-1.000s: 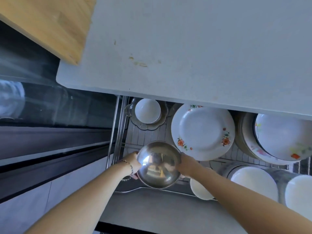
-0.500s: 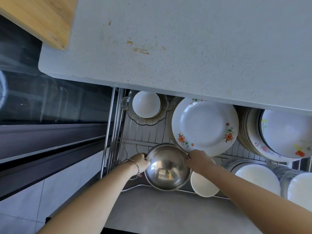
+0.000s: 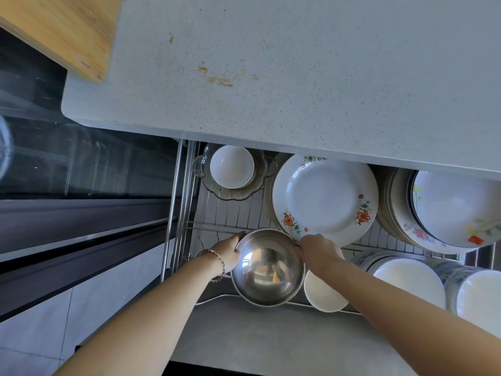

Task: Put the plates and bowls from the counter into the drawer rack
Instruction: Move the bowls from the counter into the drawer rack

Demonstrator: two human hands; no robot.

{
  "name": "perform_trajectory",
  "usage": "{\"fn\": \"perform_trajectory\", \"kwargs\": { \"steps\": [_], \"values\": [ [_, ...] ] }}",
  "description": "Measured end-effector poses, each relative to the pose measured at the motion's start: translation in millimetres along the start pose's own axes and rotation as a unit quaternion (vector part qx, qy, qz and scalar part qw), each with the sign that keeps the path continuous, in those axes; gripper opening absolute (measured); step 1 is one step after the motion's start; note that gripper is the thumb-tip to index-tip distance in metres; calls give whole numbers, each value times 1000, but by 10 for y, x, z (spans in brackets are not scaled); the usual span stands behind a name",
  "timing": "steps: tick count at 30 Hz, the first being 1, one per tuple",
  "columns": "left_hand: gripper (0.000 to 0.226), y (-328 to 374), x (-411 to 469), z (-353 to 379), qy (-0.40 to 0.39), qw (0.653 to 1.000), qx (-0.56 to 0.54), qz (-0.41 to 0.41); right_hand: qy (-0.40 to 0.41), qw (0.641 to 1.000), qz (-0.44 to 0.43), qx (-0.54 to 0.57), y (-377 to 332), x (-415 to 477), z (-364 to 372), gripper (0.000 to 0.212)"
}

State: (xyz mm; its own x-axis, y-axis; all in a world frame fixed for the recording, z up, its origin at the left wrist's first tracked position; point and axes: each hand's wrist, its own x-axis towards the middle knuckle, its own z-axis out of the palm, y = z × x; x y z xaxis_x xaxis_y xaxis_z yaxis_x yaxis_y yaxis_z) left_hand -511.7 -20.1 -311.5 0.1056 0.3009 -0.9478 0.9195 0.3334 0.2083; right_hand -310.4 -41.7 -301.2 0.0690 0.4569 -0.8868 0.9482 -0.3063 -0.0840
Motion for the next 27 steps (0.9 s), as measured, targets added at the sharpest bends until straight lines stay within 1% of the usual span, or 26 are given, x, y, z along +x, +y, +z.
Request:
{"fn": "perform_trajectory", "kwargs": {
  "steps": [4, 7, 11, 17, 20, 23, 25, 27],
  "values": [
    [56, -24, 9, 28, -2, 1000, -22, 0, 13, 1000, 9, -20, 0, 28, 45, 25],
    [55, -39, 2, 34, -7, 999, -32, 3, 14, 1000, 17, 1, -2, 8, 29, 36],
    [57, -8, -16, 24, -3, 1000, -28, 5, 27, 999, 15, 16, 3, -23, 38, 42],
    [59, 23, -28, 39, -2, 999, -36, -18, 24, 998, 12, 52, 35, -75, 41, 42],
    [65, 68, -72, 42, 0, 998, -44, -34, 17, 998, 15, 65, 49, -117, -6, 41],
    [70, 156, -247, -16, 31, 997, -60, -29, 16, 998, 8, 56, 55, -227, -160, 38],
    [70, 224, -414, -124, 65, 997, -43, 1, 28, 999, -7, 40, 39, -311, -311, 36],
    [65, 319, -585, -262, 95, 995, -19, 30, 42, 998, -19, 33, 11, -421, -486, 33]
  ]
}}
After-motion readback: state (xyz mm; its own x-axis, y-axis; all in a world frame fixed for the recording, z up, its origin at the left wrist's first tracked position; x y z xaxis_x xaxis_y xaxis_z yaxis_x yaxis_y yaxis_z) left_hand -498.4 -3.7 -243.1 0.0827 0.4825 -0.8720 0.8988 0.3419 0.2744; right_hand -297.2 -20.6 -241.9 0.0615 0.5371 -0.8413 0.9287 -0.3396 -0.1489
